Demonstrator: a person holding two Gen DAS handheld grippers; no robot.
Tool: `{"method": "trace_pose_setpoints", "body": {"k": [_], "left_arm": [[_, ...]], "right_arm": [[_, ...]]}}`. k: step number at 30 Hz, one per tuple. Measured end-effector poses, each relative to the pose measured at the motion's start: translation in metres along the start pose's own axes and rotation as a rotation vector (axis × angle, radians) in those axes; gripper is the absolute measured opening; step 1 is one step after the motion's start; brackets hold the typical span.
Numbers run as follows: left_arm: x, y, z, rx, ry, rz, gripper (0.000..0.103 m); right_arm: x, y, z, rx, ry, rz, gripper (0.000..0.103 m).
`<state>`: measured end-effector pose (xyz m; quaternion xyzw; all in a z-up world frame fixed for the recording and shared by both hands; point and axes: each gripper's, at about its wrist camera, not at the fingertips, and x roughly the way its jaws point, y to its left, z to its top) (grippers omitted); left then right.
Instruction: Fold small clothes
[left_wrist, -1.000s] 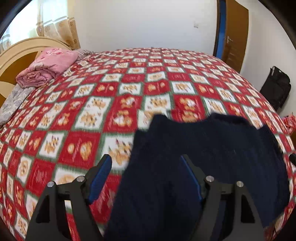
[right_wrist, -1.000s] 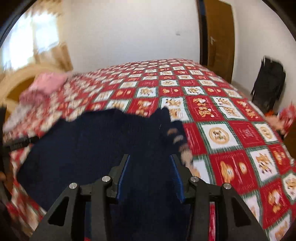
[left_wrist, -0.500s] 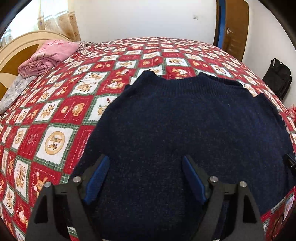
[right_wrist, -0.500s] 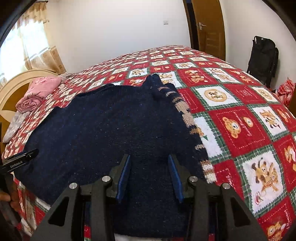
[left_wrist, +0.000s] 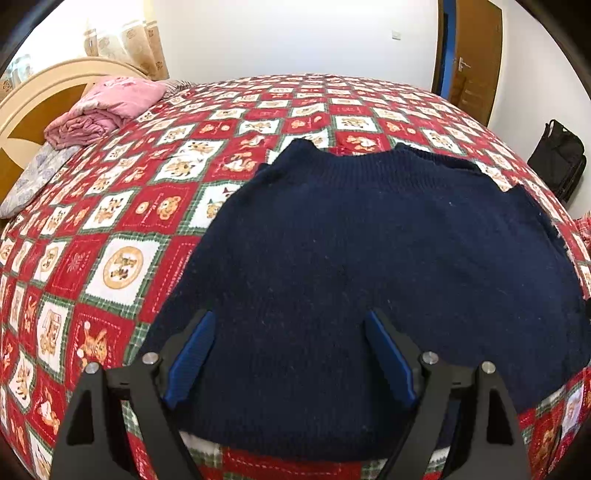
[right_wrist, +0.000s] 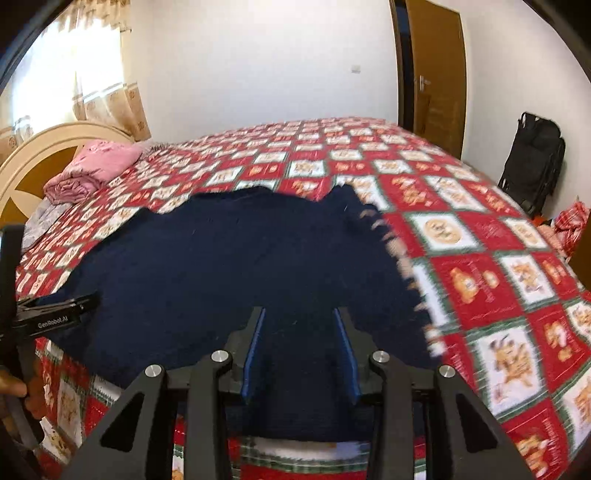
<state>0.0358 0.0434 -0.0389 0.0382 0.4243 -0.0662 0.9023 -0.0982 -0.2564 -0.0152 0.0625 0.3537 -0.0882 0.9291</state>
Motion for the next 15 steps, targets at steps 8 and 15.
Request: {"method": "trace_pose_setpoints", "body": {"k": [8,15], "left_arm": [[-0.002,0.001,-0.005,0.017,0.003,0.01,0.093],[-0.009,0.011,-0.003,-0.014,0.01,-0.014,0.093]], "right_arm": [[0.019,-0.009,-0.017,0.059,0.102,-0.006,0.038],[-0.011,0.021,-0.007,0.038,0.033,0.082,0.038]]}}
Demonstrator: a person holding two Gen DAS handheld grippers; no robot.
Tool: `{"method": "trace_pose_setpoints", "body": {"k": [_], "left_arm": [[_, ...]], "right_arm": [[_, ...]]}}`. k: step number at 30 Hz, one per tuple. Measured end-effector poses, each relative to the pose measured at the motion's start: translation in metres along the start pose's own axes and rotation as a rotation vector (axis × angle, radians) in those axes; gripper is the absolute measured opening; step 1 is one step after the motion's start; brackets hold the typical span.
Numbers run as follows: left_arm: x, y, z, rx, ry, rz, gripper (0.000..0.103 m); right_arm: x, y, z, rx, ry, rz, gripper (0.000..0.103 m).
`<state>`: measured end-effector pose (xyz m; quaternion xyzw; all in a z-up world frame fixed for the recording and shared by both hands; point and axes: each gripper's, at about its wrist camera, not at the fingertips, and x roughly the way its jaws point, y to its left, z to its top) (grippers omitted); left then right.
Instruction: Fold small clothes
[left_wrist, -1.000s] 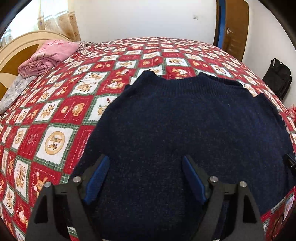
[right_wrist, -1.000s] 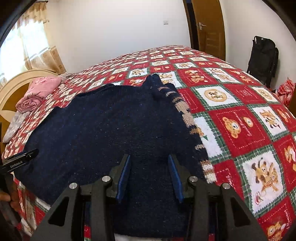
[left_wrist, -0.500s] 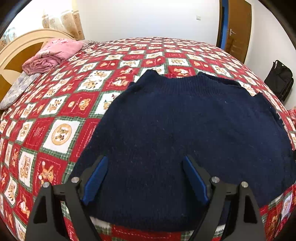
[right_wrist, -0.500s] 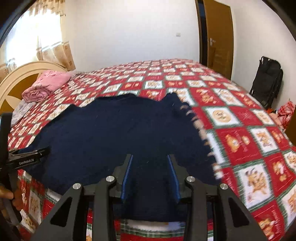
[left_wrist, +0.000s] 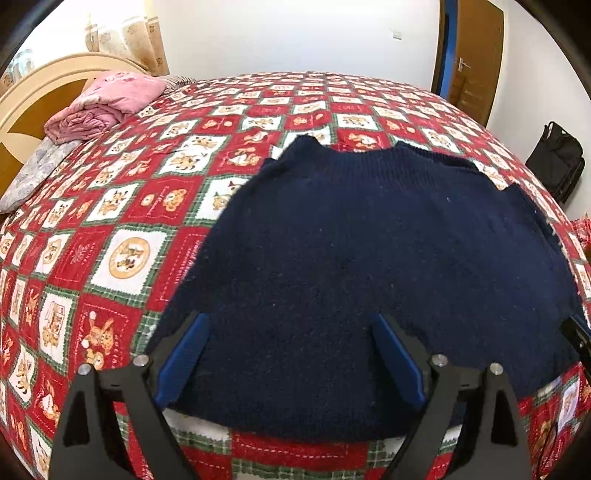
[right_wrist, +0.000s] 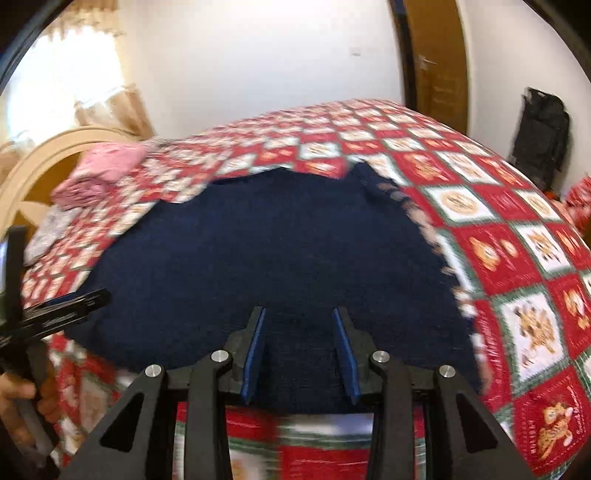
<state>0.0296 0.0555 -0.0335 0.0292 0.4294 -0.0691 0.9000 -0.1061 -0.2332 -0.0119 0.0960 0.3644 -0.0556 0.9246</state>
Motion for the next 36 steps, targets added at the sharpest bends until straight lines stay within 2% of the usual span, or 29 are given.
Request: {"method": "trace_pose_setpoints", "body": {"k": [3,6,11,13,15,17,19,21,23,26,28,33,36], "left_arm": [[-0.006,0.014,0.005,-0.049,-0.016,0.018,0.097],[-0.01,0.032,0.009,-0.124,-0.044,0.0,0.101],[0.01,0.051,0.007,-0.206,0.02,-0.031,0.101],[0.024,0.055,0.002,-0.236,0.078,-0.063,0.101],[0.039,0.06,-0.006,-0.285,0.136,-0.127,0.102],[0.033,0.061,-0.01,-0.303,0.091,-0.148,0.102],[0.033,0.064,-0.01,-0.312,0.091,-0.172,0.101],[0.03,0.067,-0.011,-0.333,0.082,-0.193,0.095],[0.026,0.071,-0.012,-0.351,0.076,-0.195,0.082],[0.023,0.071,-0.014,-0.355,0.086,-0.203,0.073],[0.023,0.069,-0.012,-0.343,0.094,-0.184,0.073],[0.017,0.052,-0.01,-0.275,0.083,-0.065,0.073],[0.012,0.048,-0.01,-0.245,0.075,-0.047,0.073]], "right_arm": [[-0.002,0.025,-0.001,-0.061,0.001,0.046,0.038],[0.004,0.037,-0.006,-0.058,0.028,0.089,0.038],[0.013,0.044,-0.017,-0.035,0.078,0.126,0.038],[0.013,0.046,-0.019,-0.046,0.081,0.123,0.038],[0.011,0.046,-0.02,-0.04,0.079,0.126,0.038],[0.009,0.043,-0.018,-0.027,0.071,0.124,0.038],[0.008,0.041,-0.017,-0.016,0.07,0.127,0.038],[0.009,0.042,-0.018,-0.006,0.074,0.133,0.038],[0.011,0.042,-0.019,0.002,0.083,0.143,0.038],[0.011,0.044,-0.021,0.002,0.087,0.152,0.038],[0.01,0.044,-0.021,0.001,0.084,0.154,0.038],[0.007,0.04,-0.021,0.013,0.079,0.153,0.038],[0.009,0.037,-0.022,0.03,0.087,0.155,0.038]]}}
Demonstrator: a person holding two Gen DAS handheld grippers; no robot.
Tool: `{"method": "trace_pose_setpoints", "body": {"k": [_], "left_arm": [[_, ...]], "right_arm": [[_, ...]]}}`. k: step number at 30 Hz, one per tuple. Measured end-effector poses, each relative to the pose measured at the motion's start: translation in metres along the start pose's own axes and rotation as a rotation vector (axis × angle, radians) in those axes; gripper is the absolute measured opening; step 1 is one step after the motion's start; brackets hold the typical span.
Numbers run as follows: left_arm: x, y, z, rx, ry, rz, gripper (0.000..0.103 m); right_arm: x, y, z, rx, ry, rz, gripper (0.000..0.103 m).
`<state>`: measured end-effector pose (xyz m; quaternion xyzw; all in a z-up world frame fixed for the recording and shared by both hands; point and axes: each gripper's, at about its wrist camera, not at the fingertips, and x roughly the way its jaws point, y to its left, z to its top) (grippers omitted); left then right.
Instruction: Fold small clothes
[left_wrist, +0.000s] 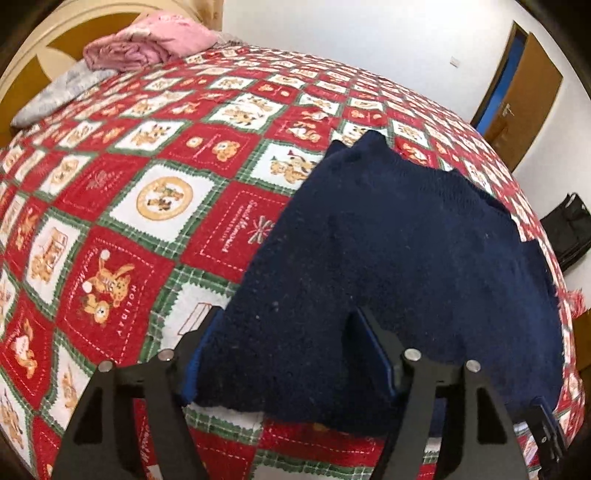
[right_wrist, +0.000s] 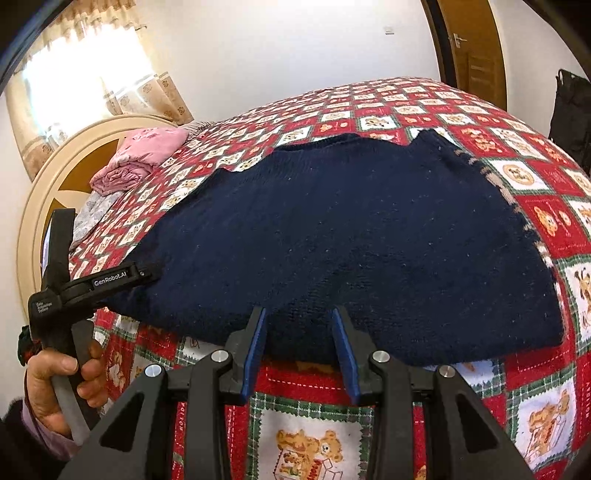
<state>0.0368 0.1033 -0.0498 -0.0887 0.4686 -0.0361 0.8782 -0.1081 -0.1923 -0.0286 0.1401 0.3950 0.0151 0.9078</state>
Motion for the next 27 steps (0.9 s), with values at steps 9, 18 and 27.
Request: {"method": "trace_pose_setpoints", "body": {"k": [9,18,27], "left_arm": [[0.009,0.005,-0.001,-0.021,0.014,-0.094,0.072],[-0.007,-0.008,0.003,0.054,-0.028,-0.089,0.024],[-0.041,-0.01,0.009,0.01,-0.116,-0.257,0.019]], "right_arm": [[0.002,0.003,-0.002,-0.005,0.006,0.009,0.038],[-0.002,-0.002,-0.003,0.015,0.0,0.02,0.038],[-0.003,-0.009,-0.001,0.051,0.0,0.032,0.038]]}}
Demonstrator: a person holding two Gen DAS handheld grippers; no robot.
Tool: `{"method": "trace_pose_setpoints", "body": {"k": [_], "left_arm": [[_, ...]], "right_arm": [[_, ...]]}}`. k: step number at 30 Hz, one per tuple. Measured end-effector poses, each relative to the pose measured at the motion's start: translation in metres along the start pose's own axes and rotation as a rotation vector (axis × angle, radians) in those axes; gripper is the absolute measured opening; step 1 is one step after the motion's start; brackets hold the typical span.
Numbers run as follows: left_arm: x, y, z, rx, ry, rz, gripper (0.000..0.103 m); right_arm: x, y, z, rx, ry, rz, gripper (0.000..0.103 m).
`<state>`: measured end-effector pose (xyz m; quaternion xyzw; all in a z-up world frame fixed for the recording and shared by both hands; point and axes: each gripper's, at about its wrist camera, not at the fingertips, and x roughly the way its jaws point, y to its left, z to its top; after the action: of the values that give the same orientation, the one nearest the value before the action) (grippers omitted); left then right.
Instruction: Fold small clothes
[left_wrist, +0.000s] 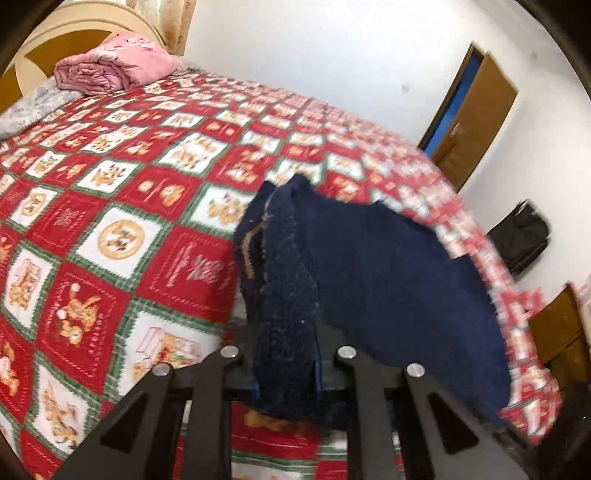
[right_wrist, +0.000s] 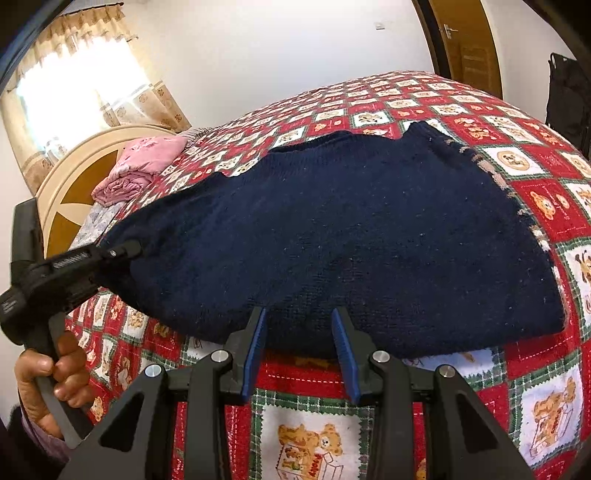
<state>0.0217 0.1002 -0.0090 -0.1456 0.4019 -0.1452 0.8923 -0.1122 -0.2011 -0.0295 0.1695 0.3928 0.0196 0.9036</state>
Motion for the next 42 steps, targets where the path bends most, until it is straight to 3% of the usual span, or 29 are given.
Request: {"method": "trace_pose_setpoints", "body": {"k": [4,6,8,10,11,13,15,21,25,30,32,33,34,37,42], "left_arm": [[-0.006,-0.004,0.0,-0.026,-0.031,-0.081,0.019],[-0.005,-0.005,-0.001,-0.033,-0.042,-0.091,0.019],[-0.005,-0.003,-0.003,-0.054,-0.052,-0.119,0.019],[-0.007,-0.005,-0.006,-0.059,-0.066,-0.137,0.019],[-0.008,-0.006,-0.007,-0.054,-0.074,-0.138,0.019],[-0.007,-0.008,-0.008,-0.049,-0.085,-0.131,0.019],[-0.01,-0.011,-0.011,-0.049,-0.104,-0.13,0.019],[-0.02,-0.03,-0.021,0.012,-0.179,-0.14,0.018],[-0.026,-0.05,-0.028,0.113,-0.226,-0.131,0.016],[-0.018,-0.052,-0.033,0.132,-0.217,-0.13,0.013],[-0.017,-0.05,-0.034,0.128,-0.212,-0.121,0.013],[-0.017,-0.049,-0.034,0.128,-0.21,-0.122,0.013],[-0.018,-0.05,-0.034,0.131,-0.209,-0.121,0.013],[-0.019,-0.051,-0.034,0.139,-0.2,-0.124,0.013],[-0.021,-0.058,-0.035,0.131,-0.171,-0.156,0.013]], "right_arm": [[0.004,0.007,0.018,-0.002,0.023,0.054,0.038],[0.007,0.017,0.042,0.002,0.042,0.148,0.039],[0.017,0.029,0.068,0.021,0.086,0.24,0.047],[0.032,0.041,0.09,0.048,0.136,0.32,0.069],[0.043,0.051,0.103,0.051,0.162,0.336,0.07],[0.068,0.084,0.128,-0.032,0.217,0.307,0.07],[0.091,0.114,0.141,-0.094,0.294,0.335,0.07],[0.151,0.186,0.146,-0.271,0.501,0.299,0.07],[0.171,0.2,0.142,-0.39,0.548,0.177,0.07],[0.19,0.197,0.137,-0.456,0.614,0.146,0.07],[0.195,0.195,0.135,-0.484,0.608,0.126,0.066],[0.198,0.193,0.132,-0.507,0.606,0.117,0.048],[0.2,0.19,0.128,-0.514,0.616,0.12,0.036],[0.198,0.181,0.132,-0.463,0.604,0.165,0.026],[0.168,0.163,0.142,-0.409,0.509,0.227,0.023]]}}
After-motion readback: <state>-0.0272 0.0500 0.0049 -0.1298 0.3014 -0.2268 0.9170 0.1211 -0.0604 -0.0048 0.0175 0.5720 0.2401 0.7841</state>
